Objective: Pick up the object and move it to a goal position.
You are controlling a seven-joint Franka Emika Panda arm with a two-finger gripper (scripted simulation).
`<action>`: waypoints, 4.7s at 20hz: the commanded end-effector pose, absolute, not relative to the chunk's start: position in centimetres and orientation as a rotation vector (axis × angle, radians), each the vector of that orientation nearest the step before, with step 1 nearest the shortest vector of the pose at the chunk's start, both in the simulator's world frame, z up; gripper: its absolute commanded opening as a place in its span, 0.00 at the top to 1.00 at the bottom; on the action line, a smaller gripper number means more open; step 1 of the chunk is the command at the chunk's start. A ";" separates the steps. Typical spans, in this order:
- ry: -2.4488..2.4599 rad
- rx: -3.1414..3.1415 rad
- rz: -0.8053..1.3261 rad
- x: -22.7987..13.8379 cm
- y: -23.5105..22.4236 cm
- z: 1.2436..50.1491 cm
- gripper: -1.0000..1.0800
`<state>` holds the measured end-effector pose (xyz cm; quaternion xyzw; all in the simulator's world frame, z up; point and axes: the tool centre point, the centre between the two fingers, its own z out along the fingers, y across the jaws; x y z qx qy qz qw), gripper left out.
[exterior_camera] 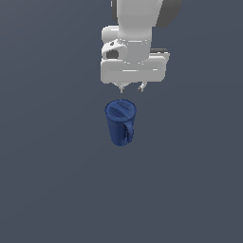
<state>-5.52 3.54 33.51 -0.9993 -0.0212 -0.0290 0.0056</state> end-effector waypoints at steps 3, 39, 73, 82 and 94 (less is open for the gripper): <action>-0.085 -3.131 -0.066 -5.2 3.5 33.3 0.38; -0.726 -3.029 0.779 2.3 3.3 22.6 0.38; -0.928 -2.923 1.040 3.5 3.6 18.6 1.00; -0.931 -2.952 0.987 4.1 3.7 18.9 1.00; -0.944 -3.085 0.699 6.7 4.3 21.1 1.00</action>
